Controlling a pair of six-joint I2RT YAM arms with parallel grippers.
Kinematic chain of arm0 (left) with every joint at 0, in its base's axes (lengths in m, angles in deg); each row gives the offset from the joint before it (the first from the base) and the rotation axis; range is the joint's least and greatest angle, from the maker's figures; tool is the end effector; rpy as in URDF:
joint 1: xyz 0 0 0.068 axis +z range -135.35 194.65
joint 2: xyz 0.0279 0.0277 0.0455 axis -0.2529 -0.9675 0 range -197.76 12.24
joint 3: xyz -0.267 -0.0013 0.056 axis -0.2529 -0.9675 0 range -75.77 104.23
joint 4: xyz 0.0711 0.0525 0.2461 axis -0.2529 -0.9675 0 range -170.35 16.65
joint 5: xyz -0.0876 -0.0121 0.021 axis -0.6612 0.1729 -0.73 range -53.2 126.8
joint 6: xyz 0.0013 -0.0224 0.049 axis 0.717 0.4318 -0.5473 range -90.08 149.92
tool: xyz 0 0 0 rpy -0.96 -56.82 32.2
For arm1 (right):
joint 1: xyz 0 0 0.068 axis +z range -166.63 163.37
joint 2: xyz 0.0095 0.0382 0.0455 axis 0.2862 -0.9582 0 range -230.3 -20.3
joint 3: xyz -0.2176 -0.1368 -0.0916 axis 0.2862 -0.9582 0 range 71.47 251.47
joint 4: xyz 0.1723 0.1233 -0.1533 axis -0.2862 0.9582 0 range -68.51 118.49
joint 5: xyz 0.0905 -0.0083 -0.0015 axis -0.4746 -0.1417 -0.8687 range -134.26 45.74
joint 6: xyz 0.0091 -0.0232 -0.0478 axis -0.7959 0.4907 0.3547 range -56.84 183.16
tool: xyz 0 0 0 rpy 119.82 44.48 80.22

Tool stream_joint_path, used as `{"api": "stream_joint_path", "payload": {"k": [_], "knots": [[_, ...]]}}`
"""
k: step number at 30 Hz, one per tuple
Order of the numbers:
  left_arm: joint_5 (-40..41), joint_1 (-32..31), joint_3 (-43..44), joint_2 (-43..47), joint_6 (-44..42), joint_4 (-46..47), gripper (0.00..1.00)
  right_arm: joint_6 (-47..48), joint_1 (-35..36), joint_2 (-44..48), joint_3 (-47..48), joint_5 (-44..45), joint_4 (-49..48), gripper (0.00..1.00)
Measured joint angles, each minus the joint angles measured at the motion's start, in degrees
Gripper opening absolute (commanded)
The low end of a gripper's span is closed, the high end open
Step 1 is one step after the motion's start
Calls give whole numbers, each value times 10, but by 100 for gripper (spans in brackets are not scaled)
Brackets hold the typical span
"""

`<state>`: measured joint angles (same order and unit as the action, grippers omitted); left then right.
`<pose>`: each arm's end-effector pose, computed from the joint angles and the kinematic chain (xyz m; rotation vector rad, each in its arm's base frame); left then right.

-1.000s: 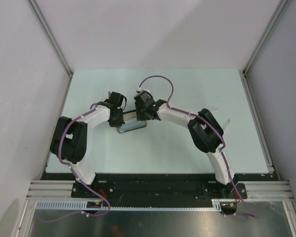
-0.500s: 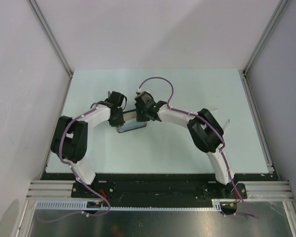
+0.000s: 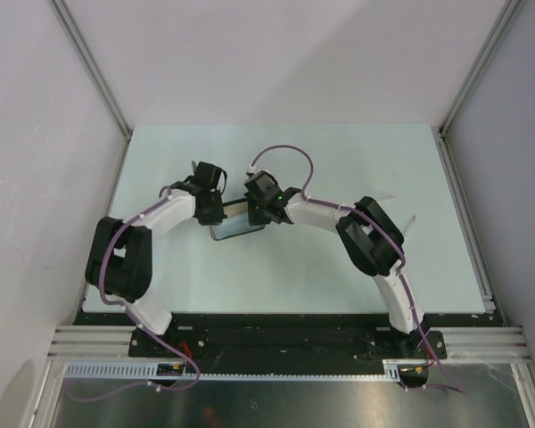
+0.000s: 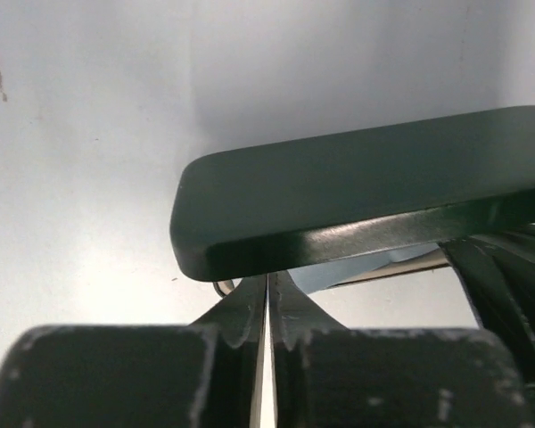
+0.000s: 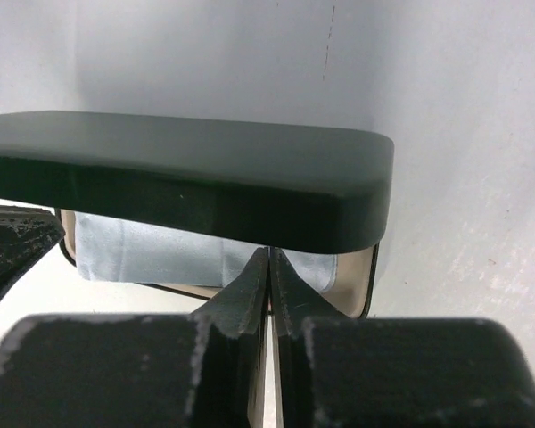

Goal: Organize the sunglasses
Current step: Place the glasses cleaning cloth in the sunglasses case.

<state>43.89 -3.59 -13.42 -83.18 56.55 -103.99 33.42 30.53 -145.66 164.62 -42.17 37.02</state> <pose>0.3162 -0.0996 0.1949 -0.2341 2.6600 -0.0851 0.3312 0.3554 0.1678 -0.3588 2.4586 0.5613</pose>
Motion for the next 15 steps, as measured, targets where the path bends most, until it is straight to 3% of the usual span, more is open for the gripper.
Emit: {"api": "stream_joint_path", "payload": {"k": [15], "knots": [[-32, -11, -9, -11, 19, 1, 0, 0, 13, 0, -5, -15, -11, 3]]}}
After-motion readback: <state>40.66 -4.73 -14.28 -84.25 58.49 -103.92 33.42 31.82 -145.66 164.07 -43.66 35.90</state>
